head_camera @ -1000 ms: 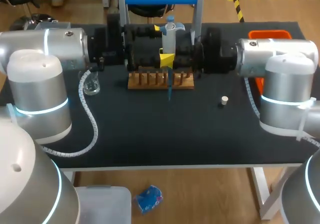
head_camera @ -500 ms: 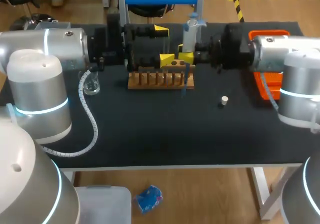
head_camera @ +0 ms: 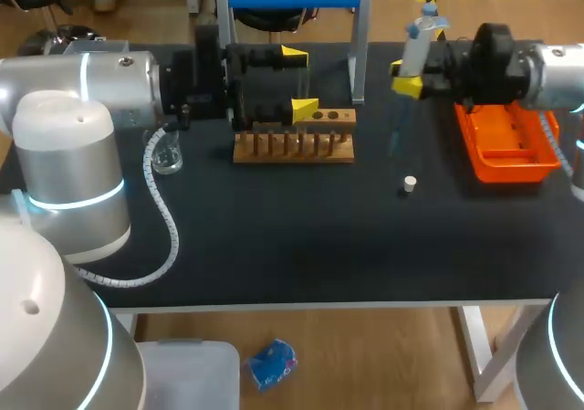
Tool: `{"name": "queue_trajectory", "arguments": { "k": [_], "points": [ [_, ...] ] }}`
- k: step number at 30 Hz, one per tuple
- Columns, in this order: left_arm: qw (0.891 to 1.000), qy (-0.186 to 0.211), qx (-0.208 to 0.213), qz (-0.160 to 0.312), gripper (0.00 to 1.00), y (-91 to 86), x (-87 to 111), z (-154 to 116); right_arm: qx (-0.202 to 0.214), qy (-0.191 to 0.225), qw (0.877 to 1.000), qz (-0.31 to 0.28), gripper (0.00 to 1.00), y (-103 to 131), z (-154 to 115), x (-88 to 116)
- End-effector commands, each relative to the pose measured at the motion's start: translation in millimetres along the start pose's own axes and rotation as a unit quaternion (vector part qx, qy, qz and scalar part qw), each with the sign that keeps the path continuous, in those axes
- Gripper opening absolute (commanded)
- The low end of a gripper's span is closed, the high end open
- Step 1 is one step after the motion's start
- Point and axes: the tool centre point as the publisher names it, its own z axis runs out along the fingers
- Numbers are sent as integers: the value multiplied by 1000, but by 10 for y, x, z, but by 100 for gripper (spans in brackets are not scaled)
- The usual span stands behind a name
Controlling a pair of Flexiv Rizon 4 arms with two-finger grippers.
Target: Invert the test tube, pick up the pipette, mount the tip to pipette, aspirate from beaker and dispense into the tube, eject the tip, return the pipette, and cap with the stopper.
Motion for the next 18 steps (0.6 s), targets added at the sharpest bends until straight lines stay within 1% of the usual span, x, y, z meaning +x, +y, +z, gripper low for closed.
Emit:
{"name": "queue_trajectory", "arguments": {
  "k": [1, 10, 11, 14, 18],
  "points": [
    [1000, -2, 1, 0, 100, 3, 6, 0, 2, 3, 1000, 0, 0, 22, -134, 13],
    [1000, -2, 1, 0, 100, 3, 6, 0, 2, 3, 1000, 0, 0, 22, -134, 13],
    [1000, 0, -9, 1, 100, -14, -17, 23, 2, 3, 1000, 0, 0, 22, -134, 13],
    [1000, 6, -21, 21, 100, -115, -55, 190, 7, -8, 1000, 7, 0, -47, -230, -47],
    [999, 19, -22, 31, 100, -167, -105, 474, 12, -20, 1000, 8, 0, -78, -490, -62]
  ]
}}
